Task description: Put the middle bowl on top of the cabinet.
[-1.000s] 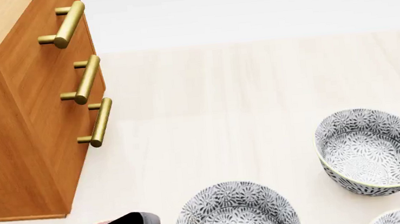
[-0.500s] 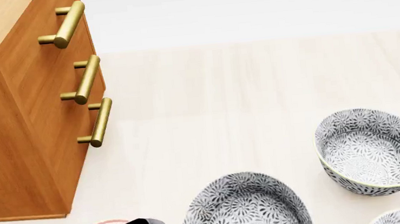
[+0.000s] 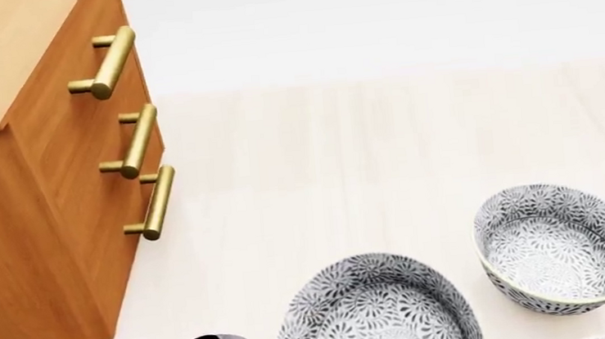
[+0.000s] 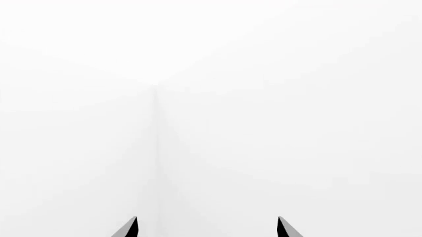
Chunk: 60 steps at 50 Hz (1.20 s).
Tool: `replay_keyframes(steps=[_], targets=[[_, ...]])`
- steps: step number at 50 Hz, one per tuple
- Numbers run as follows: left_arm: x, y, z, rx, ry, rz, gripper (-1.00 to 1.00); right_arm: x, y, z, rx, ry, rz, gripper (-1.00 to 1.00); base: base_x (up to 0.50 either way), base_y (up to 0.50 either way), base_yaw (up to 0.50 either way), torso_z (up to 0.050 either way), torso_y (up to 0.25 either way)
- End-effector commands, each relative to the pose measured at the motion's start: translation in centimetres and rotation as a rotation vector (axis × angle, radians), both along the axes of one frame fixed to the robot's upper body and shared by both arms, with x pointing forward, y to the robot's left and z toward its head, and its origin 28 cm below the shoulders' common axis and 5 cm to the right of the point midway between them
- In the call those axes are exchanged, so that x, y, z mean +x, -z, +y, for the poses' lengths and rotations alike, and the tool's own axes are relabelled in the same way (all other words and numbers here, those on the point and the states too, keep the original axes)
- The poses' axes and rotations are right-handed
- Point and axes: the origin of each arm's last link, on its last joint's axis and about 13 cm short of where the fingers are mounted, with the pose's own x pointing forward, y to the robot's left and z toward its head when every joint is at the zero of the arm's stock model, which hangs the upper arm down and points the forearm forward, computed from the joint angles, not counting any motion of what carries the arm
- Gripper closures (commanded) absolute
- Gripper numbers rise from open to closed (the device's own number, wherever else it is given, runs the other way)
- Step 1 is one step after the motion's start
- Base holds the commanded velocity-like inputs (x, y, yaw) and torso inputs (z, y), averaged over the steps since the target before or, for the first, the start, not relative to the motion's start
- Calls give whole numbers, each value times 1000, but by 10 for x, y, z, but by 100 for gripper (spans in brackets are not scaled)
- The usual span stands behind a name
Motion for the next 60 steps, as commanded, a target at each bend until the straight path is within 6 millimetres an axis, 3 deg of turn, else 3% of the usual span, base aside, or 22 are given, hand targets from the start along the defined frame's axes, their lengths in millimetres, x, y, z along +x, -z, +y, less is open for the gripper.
replay_keyframes(steps=[1,14,29,47,55,60], targets=[[1,-5,0,-21,0,-27,100,0,0,0,0,1,-2,-100,0,0,0,48,146],[-4,-11,0,-28,12,-62,100,0,-1,0,0,1,-4,-100,0,0,0,48,142],[-13,-39,10,-9,13,-227,100,1,0,2,-2,2,-9,-100,0,0,0,48,142],[-30,-132,37,-21,35,-547,100,8,-2,18,-4,-7,-12,-100,0,0,0,48,156],[-35,-190,45,-26,41,-676,100,10,-5,25,-5,-2,-21,-100,0,0,0,37,239],[-36,-214,46,-13,34,-712,100,11,-6,27,-3,-3,-21,-100,0,0,0,40,211]])
